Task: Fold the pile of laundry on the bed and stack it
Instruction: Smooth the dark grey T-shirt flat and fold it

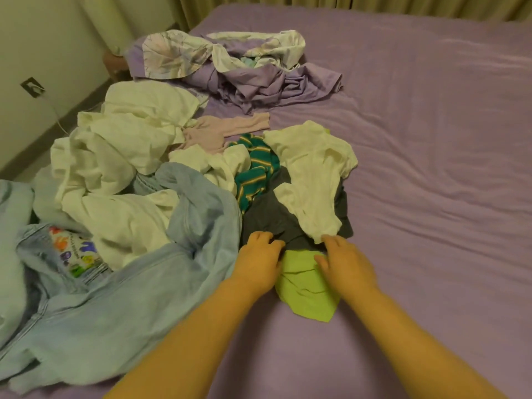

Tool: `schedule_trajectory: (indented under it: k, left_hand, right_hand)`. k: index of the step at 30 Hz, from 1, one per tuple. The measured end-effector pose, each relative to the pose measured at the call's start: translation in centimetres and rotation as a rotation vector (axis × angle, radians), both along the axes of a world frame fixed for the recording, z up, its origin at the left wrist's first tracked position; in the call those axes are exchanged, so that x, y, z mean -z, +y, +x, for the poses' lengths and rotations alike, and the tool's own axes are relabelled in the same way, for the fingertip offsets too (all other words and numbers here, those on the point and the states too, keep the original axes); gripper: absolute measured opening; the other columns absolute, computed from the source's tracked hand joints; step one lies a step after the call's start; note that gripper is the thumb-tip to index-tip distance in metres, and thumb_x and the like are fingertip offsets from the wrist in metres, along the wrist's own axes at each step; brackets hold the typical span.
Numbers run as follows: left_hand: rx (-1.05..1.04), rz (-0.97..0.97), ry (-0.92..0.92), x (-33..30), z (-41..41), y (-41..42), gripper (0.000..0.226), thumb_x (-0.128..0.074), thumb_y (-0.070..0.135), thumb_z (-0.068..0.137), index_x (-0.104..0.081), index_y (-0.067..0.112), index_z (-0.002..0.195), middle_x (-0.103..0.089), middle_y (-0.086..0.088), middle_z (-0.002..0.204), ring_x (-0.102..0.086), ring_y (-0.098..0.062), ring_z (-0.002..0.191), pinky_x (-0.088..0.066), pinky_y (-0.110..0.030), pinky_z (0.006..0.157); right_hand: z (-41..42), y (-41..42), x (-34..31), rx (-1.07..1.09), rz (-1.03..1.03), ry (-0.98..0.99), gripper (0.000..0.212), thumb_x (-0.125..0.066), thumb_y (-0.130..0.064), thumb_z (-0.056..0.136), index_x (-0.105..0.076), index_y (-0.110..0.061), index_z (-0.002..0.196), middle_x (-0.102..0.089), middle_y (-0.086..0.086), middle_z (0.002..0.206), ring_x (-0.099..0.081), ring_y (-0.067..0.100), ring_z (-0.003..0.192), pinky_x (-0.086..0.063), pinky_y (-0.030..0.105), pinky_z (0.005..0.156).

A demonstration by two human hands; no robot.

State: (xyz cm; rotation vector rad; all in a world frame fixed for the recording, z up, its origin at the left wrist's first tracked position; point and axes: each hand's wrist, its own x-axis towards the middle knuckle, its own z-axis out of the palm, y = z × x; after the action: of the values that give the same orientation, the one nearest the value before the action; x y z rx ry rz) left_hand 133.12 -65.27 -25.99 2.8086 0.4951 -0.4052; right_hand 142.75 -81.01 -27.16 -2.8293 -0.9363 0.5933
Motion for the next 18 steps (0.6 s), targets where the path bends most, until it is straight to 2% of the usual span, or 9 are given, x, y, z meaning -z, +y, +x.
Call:
schedule_trajectory:
  k: [3, 5, 6, 7, 9, 10, 12, 15, 18]
  left_hand:
    - [0.079, 0.012, 0.050, 1.0, -0.3, 0.3, 0.045, -0.045, 0.023, 0.097, -0.041, 0.019, 0.141, -0.030, -0.008, 0.148, -0.016, -0.027, 0.142, -0.037, -0.041, 0.102]
    - [0.098, 0.021, 0.078, 1.4, -0.7, 0.0, 0.044, -0.046, 0.021, 0.096, -0.042, 0.018, 0.140, -0.027, -0.009, 0.150, -0.011, -0.028, 0.144, -0.034, -0.041, 0.105]
    - [0.102, 0.027, 0.080, 1.6, -0.9, -0.1, 0.043, -0.046, 0.020, 0.097, -0.042, 0.018, 0.139, -0.026, -0.008, 0.151, -0.009, -0.029, 0.145, -0.030, -0.042, 0.108]
    - [0.106, 0.035, 0.077, 1.6, -1.1, -0.3, 0.043, -0.045, 0.021, 0.097, -0.042, 0.018, 0.140, -0.024, -0.007, 0.152, -0.007, -0.030, 0.145, -0.026, -0.044, 0.111]
    - [0.124, 0.053, 0.047, 1.2, -1.4, -0.7, 0.045, -0.042, 0.023, 0.098, -0.038, 0.020, 0.143, -0.022, -0.004, 0.154, -0.004, -0.029, 0.146, -0.016, -0.047, 0.116]
    - [0.138, 0.056, 0.025, 0.9, -1.4, -0.9, 0.047, -0.041, 0.023, 0.099, -0.034, 0.022, 0.145, -0.021, -0.003, 0.155, -0.003, -0.027, 0.146, -0.012, -0.047, 0.118]
    - [0.160, 0.041, -0.020, -0.3, -0.8, -1.4, 0.052, -0.042, 0.024, 0.098, -0.027, 0.024, 0.149, -0.021, -0.001, 0.156, -0.005, -0.024, 0.146, -0.009, -0.046, 0.119]
    - [0.147, 0.026, -0.025, -2.2, 0.3, -2.3, 0.055, -0.043, 0.025, 0.097, -0.025, 0.024, 0.149, -0.026, -0.001, 0.153, -0.012, -0.022, 0.145, -0.013, -0.045, 0.118]
    - [0.057, 0.070, 0.071, -2.6, 0.6, -1.6, 0.055, -0.049, 0.012, 0.094, -0.031, 0.018, 0.145, -0.034, -0.010, 0.145, -0.030, -0.031, 0.135, -0.032, -0.042, 0.109]
  right_hand:
    - [-0.6, 1.0, 1.4, 0.054, -0.077, 0.033, 0.059, -0.047, -0.040, 0.096, -0.022, -0.021, 0.145, -0.047, 0.006, 0.129, -0.050, 0.026, 0.113, -0.043, 0.035, 0.080]
    - [-1.6, 0.9, 1.9, 0.089, -0.142, -0.011, 0.061, -0.046, -0.028, 0.097, -0.014, -0.019, 0.149, -0.054, 0.006, 0.119, -0.055, 0.025, 0.105, -0.041, 0.033, 0.079]
    - [-2.2, 0.6, 1.9, 0.088, -0.167, -0.049, 0.055, -0.043, -0.020, 0.098, -0.020, -0.016, 0.147, -0.058, 0.005, 0.113, -0.058, 0.025, 0.101, -0.040, 0.032, 0.078]
    - [-2.7, 0.2, 1.7, 0.084, -0.164, -0.081, 0.043, -0.042, -0.015, 0.097, -0.035, -0.014, 0.140, -0.062, 0.005, 0.108, -0.060, 0.025, 0.097, -0.037, 0.031, 0.076]
    - [-3.2, -0.8, 0.3, 0.091, -0.079, -0.128, 0.024, -0.046, -0.014, 0.095, -0.060, -0.016, 0.115, -0.065, 0.006, 0.102, -0.060, 0.029, 0.094, -0.032, 0.032, 0.074]
    - [-3.3, -1.3, -0.9, 0.106, -0.010, -0.139, 0.020, -0.050, -0.016, 0.094, -0.065, -0.017, 0.107, -0.065, 0.007, 0.099, -0.060, 0.030, 0.092, -0.030, 0.033, 0.072]
    - [-3.0, -2.1, -3.9, 0.137, 0.136, -0.146, 0.019, -0.054, -0.019, 0.093, -0.068, -0.016, 0.105, -0.065, 0.009, 0.097, -0.059, 0.032, 0.091, -0.031, 0.034, 0.072]
    - [-2.4, -2.6, -8.0, 0.075, 0.178, -0.093, 0.024, -0.048, -0.022, 0.096, -0.063, -0.021, 0.115, -0.061, 0.005, 0.107, -0.056, 0.026, 0.100, -0.037, 0.033, 0.079]
    - [-2.1, -3.1, -9.9, 0.016, 0.075, -0.036, 0.027, -0.039, -0.029, 0.099, -0.058, -0.027, 0.118, -0.056, -0.002, 0.115, -0.054, 0.019, 0.105, -0.037, 0.028, 0.078]
